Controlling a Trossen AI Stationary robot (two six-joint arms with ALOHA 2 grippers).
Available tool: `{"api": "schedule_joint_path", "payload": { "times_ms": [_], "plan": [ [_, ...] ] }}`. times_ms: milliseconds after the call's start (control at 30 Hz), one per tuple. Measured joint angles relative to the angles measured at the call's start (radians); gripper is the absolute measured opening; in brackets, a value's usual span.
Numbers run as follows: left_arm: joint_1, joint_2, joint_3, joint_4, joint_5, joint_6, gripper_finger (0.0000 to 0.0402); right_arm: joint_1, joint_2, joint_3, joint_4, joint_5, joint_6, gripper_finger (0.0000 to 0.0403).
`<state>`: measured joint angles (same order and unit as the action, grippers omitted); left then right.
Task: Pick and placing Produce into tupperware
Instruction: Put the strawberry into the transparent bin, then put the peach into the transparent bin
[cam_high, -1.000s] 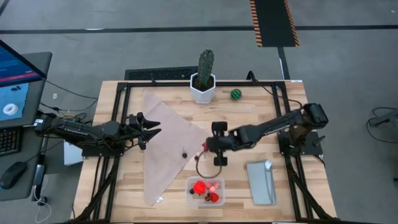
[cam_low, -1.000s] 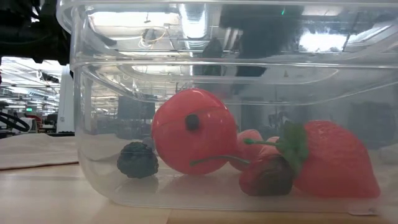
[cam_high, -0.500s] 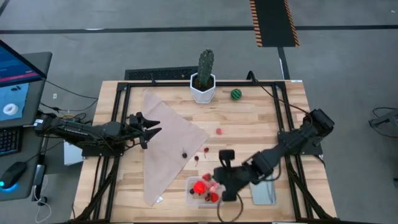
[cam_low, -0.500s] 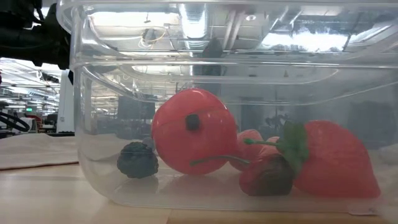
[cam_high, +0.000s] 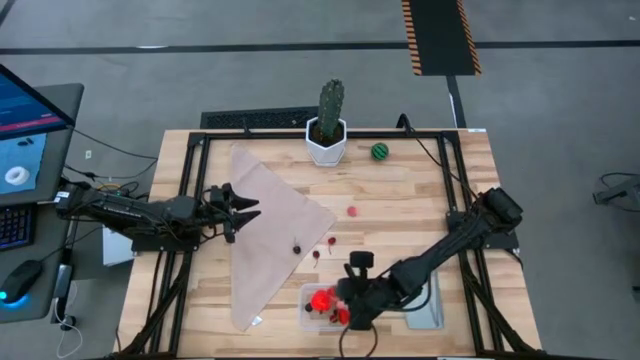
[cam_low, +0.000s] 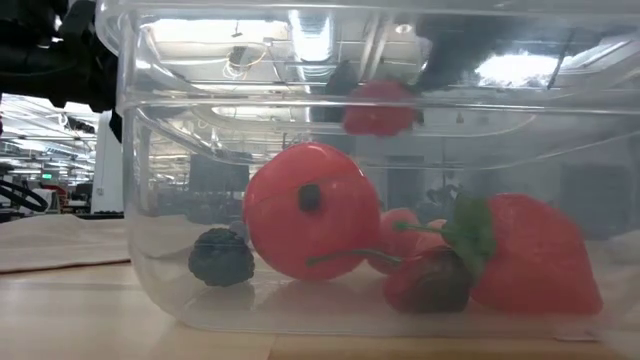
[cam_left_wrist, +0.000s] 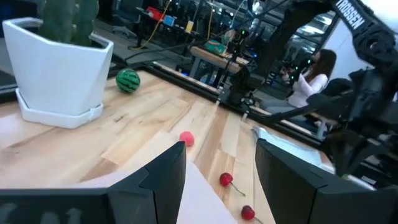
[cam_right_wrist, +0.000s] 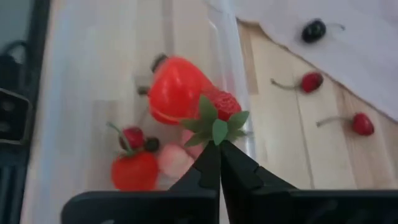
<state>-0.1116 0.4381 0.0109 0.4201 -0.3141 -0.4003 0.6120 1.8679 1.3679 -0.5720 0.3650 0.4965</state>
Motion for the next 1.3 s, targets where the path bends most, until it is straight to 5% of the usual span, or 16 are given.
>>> {"api": "schedule_joint_path", "payload": {
  "times_ms": [433,700,1033,1300],
  "plan": [
    [0.0,0.0,0.0,-0.037,0.003,-0.026,0.0182,-0.013,-0.072,0.002,0.042,-0.005,-0.101,0.0149],
    [0.0,0.0,0.0,-0.037,0.003,-0.027,0.0182,-0.079,-0.179,0.002,-0.048,-0.002,-0.165,0.0185],
    [0.0,0.0,0.0,-0.037,0.035,-0.027,0.0182,-0.286,-0.195,0.002,-0.258,-0.008,-0.185,0.0232],
    [0.0,0.0,0.0,-0.037,0.056,-0.031,0.0182,-0.463,-0.194,0.001,-0.296,-0.055,-0.319,0.0231]
  ]
}}
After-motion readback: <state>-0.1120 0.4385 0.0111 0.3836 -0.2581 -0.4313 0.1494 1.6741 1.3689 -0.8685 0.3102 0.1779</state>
